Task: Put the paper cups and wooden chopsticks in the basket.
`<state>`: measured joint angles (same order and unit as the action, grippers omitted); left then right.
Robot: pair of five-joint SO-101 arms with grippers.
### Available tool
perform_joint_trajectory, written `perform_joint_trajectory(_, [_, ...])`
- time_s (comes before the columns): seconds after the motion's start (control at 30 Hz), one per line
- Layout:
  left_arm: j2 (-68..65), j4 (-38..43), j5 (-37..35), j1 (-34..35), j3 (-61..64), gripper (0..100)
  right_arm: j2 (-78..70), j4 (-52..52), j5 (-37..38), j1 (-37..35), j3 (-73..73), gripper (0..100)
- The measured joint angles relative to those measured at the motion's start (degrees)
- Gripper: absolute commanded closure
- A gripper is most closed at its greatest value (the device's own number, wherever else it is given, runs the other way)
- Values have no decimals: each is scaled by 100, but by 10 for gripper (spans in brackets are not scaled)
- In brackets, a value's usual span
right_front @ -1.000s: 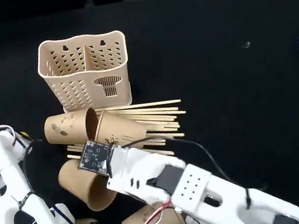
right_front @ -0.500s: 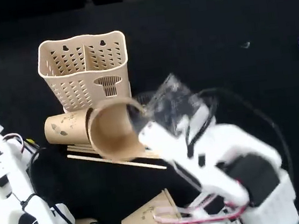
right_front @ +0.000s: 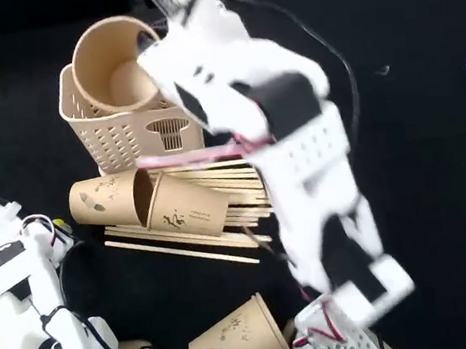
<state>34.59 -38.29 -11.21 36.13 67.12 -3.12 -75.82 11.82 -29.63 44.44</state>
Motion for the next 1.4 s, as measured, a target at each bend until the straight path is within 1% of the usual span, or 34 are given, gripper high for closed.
perform_joint_trajectory(0.13, [0, 35, -26, -35, 0, 776, -1029, -352, -9, 273, 967, 988])
perform_joint_trajectory(0.3, [0, 44, -26, -35, 0, 776, -1873, -738, -26, 510, 1688, 980])
perform_joint_trajectory(0.37, [0, 44, -26, -35, 0, 776, -2110, -818, -26, 527, 1811, 917])
perform_joint_trajectory(0.47, [0, 44, -26, -35, 0, 776, -2268, -1029, -26, 527, 1943, 753])
perform_joint_trajectory(0.5, [0, 44, -26, -35, 0, 776, -2268, -1125, -26, 527, 2040, 717])
perform_joint_trajectory(0.53, [0, 44, -26, -35, 0, 776, -2268, -1248, -26, 527, 2189, 709])
perform_joint_trajectory(0.77, [0, 44, -26, -35, 0, 776, -2127, -2268, -26, 527, 3640, 822])
perform_joint_trajectory(0.93, [0, 44, -26, -35, 0, 776, -1556, -2356, -26, 527, 3798, 825])
perform_joint_trajectory(1.03, [0, 44, -26, -35, 0, 776, -1029, -2356, -26, 343, 3332, 825])
perform_joint_trajectory(1.17, [0, 44, -26, -35, 0, 776, 123, -2356, -26, 0, 1987, 825])
perform_joint_trajectory(1.3, [0, 44, -26, -35, 0, 776, 1644, -2356, -26, -97, -53, 825])
perform_joint_trajectory(1.4, [0, 44, -26, -35, 0, 776, 2840, -2356, 97, -105, -2031, 825])
